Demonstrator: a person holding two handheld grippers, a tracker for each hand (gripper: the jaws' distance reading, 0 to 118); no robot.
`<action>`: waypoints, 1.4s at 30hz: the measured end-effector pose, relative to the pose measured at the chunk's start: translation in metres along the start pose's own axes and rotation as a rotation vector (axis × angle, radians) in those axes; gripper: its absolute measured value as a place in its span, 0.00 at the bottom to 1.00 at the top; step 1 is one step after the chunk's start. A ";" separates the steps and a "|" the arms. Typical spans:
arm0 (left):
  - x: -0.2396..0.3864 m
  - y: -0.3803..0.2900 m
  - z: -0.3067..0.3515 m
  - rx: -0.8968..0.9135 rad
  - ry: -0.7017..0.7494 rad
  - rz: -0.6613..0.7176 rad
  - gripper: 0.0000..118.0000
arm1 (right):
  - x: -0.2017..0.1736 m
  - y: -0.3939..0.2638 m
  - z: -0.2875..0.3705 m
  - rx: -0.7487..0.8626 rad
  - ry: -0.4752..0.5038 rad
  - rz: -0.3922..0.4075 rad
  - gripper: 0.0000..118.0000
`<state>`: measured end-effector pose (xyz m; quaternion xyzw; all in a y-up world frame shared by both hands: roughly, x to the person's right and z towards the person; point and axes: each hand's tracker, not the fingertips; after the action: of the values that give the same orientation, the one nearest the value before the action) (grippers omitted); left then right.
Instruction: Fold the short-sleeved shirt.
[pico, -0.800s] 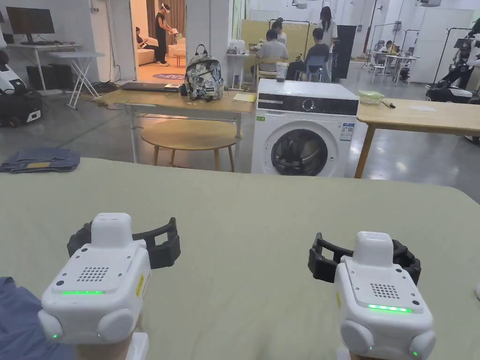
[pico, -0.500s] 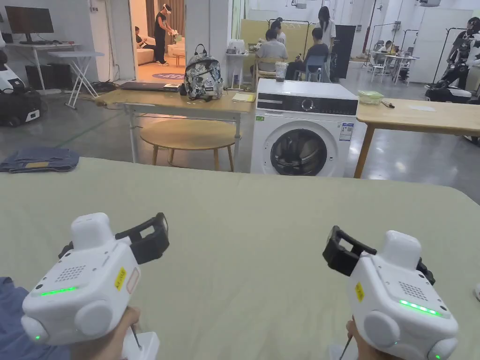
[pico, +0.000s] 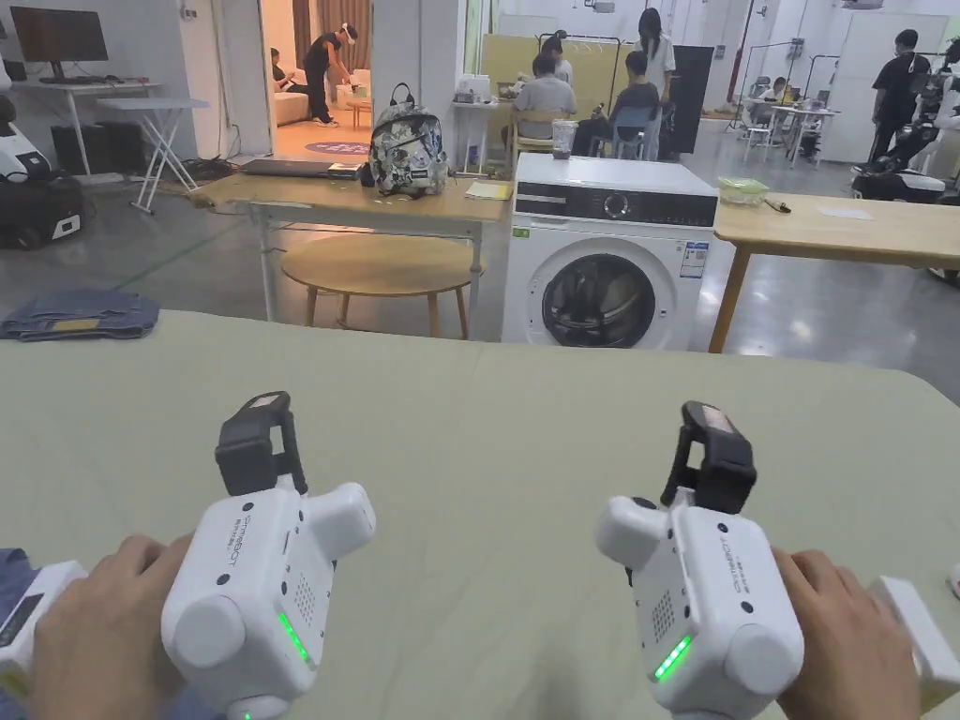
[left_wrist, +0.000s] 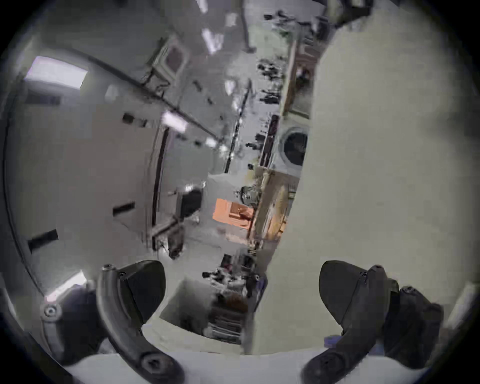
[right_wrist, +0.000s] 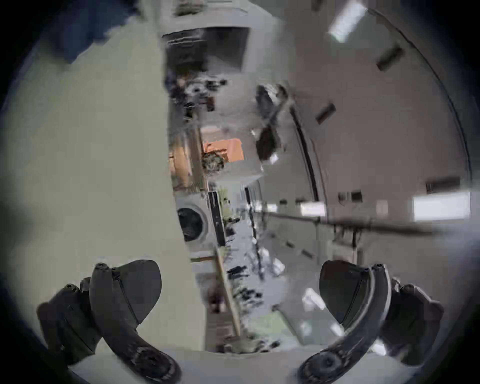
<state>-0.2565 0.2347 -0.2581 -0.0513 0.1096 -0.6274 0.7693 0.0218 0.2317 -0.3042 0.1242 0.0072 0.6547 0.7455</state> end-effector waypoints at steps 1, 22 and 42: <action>-0.008 0.002 0.004 0.008 -0.006 0.013 0.99 | -0.002 0.001 0.001 0.008 0.004 0.023 1.00; -0.031 -0.027 0.000 -0.055 -0.106 1.405 0.98 | 0.032 -0.028 0.008 -0.333 0.086 -1.425 1.00; -0.038 -0.015 0.005 -0.039 -0.095 1.297 0.00 | 0.040 -0.024 0.016 -0.344 0.044 -1.390 0.00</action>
<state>-0.2769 0.2685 -0.2459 -0.0162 0.0956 -0.0307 0.9948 0.0541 0.2651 -0.2871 -0.0415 -0.0035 0.0224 0.9989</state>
